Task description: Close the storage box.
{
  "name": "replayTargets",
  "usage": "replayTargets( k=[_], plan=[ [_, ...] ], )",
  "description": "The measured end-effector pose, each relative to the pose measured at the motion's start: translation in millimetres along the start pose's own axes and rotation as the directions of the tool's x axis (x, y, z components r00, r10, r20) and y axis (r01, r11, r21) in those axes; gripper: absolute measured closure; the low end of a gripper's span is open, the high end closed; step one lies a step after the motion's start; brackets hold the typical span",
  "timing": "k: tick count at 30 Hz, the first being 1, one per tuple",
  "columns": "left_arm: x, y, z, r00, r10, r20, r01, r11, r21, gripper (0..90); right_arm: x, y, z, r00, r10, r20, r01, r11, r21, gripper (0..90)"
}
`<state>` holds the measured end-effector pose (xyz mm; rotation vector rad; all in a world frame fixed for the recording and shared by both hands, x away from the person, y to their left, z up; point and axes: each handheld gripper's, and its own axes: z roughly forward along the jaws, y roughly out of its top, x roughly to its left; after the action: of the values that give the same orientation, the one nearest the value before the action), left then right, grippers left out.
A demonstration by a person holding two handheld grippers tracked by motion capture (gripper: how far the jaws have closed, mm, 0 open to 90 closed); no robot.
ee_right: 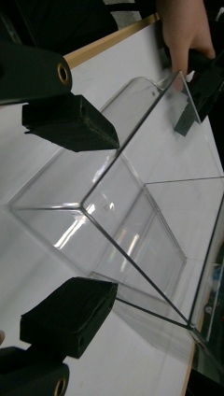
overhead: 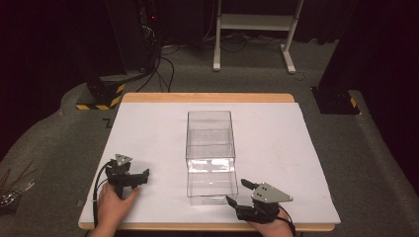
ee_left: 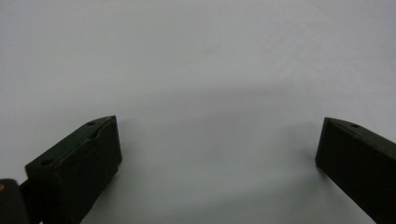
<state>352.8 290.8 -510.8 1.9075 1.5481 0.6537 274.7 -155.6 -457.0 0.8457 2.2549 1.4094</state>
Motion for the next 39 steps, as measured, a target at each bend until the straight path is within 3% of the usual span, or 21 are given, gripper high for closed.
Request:
replayTargets(
  k=[11, 24, 39],
  plan=[
    [0.0, 0.1, 0.0, 1.0000, 0.000, 0.000, 0.000, 1.0000, 0.001, 0.6, -2.1, -0.1, 9.2, 0.9997, 0.012, 0.021, -0.012, 1.000, 0.017, 26.6],
    [0.0, 0.0, 0.0, 1.0000, 0.000, 0.000, 0.000, 1.0000, 0.000, 0.5, 0.5, 5.6, 25.8, 0.9984, 0.006, 0.056, -0.008, 0.999, 0.032, 19.9],
    [0.0, 0.1, -0.1, 1.0000, 0.000, 0.000, 0.000, 1.0000, 0.001, 0.6, -13.6, 11.6, 39.7, 0.9952, 0.030, 0.093, -0.035, 0.998, 0.052, 19.0]
  ],
)
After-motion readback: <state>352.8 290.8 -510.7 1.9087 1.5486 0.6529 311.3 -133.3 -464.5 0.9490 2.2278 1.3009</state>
